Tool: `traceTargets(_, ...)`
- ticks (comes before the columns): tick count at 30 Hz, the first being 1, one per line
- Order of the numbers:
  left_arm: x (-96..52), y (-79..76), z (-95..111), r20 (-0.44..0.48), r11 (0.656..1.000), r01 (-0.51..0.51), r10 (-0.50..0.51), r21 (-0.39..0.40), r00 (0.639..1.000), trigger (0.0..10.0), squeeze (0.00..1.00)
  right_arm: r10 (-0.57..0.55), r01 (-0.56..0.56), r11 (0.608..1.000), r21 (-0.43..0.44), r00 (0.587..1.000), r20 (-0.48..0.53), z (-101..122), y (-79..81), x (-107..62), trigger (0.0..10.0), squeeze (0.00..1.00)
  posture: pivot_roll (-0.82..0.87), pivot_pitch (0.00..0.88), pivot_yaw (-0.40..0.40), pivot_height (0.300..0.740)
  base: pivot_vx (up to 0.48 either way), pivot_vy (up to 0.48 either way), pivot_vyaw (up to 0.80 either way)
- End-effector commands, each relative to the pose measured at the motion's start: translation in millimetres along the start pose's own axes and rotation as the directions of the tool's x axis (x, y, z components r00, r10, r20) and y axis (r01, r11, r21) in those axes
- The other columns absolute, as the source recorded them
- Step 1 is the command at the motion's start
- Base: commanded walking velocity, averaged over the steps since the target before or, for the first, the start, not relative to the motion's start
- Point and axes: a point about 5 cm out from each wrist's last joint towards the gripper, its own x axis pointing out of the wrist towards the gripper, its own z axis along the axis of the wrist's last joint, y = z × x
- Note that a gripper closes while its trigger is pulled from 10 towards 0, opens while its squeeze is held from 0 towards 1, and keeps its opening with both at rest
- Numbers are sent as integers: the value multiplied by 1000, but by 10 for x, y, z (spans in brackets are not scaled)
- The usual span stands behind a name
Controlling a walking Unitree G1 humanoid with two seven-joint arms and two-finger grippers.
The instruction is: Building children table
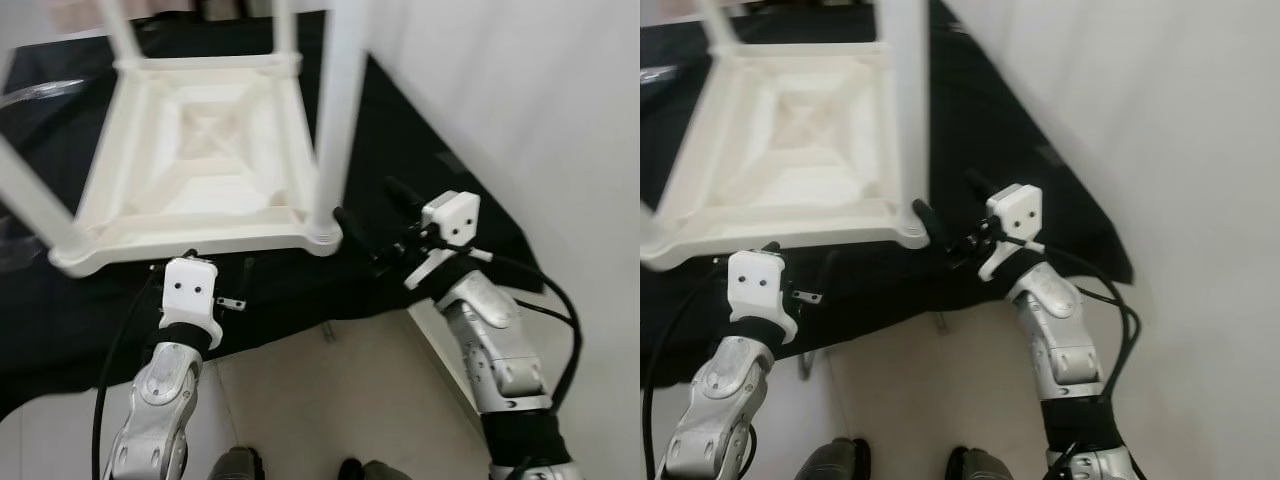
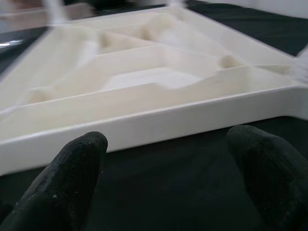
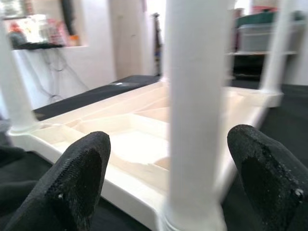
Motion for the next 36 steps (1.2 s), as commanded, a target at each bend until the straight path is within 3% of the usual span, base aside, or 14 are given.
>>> traceTargets(1, -46, -62, 24, 22, 999, 36, -35, -41, 999, 10000, 0, -18, 17, 999, -35, 1000, -18, 5, -65, 53, 10000, 0, 39, 164, -54, 740, 0, 0, 794)
traceTargets(2, -46, -62, 24, 22, 999, 36, -35, -41, 999, 10000, 0, -18, 17, 999, -35, 1000, -18, 5, -65, 53, 10000, 0, 39, 164, -54, 740, 0, 0, 794)
traceTargets(3, -26, -68, 76, 41, 990, 36, -30, -134, 999, 10000, 0, -61, 60, 997, -48, 998, -15, 32, -111, 125, 10000, 0, 43, 167, -57, 740, 0, 0, 794)
traceTargets(4, -16, -65, 102, 51, 987, 44, -36, -154, 998, 10000, 0, -72, 71, 996, -51, 997, -17, 32, -119, 139, 10000, 0, 45, 166, -56, 740, 0, 0, 794)
traceTargets(14, -20, -67, 135, 54, 984, 69, -61, -165, 997, 10000, 0, -79, 78, 996, -31, 996, -28, 1, -179, 114, 10000, 0, 46, 168, -52, 740, 0, 0, 793)
traceTargets(18, -8, -126, 151, 63, 981, 110, -101, -159, 993, 10000, 0, 5, -5, 1000, 1, 999, -42, -27, -172, 123, 10000, 0, 43, 167, -50, 740, 0, 0, 0)
traceTargets(22, -10, -164, 167, 68, 978, 134, -124, -163, 990, 10000, 0, 175, -175, 984, 7, 981, -82, -79, -160, 136, 10000, 0, 47, 167, -52, 740, 0, 0, 0)
traceTargets(33, -50, -177, 191, 70, 977, 148, -139, -152, 988, 10000, 0, 358, -355, 934, 41, 928, -109, -80, -210, 225, 10000, 0, 71, 178, -65, 740, 0, 0, 0)
traceTargets(34, -55, -181, 192, 69, 977, 150, -141, -150, 988, 10000, 0, 371, -368, 929, 51, 922, -106, -81, -220, 235, 9098, 0, 71, 178, -65, 740, 0, 0, 0)
traceTargets(35, -55, -181, 192, 69, 977, 150, -141, -150, 988, 10000, 0, 371, -368, 929, 51, 922, -106, -81, -220, 235, 9098, 0, 71, 178, -65, 740, 0, 0, 0)
traceTargets(36, -62, -184, 189, 68, 978, 151, -142, -144, 988, 10000, 0, 387, -381, 922, 69, 917, -98, -85, -223, 242, 6000, 0, 75, 183, -67, 740, 0, 0, 0)
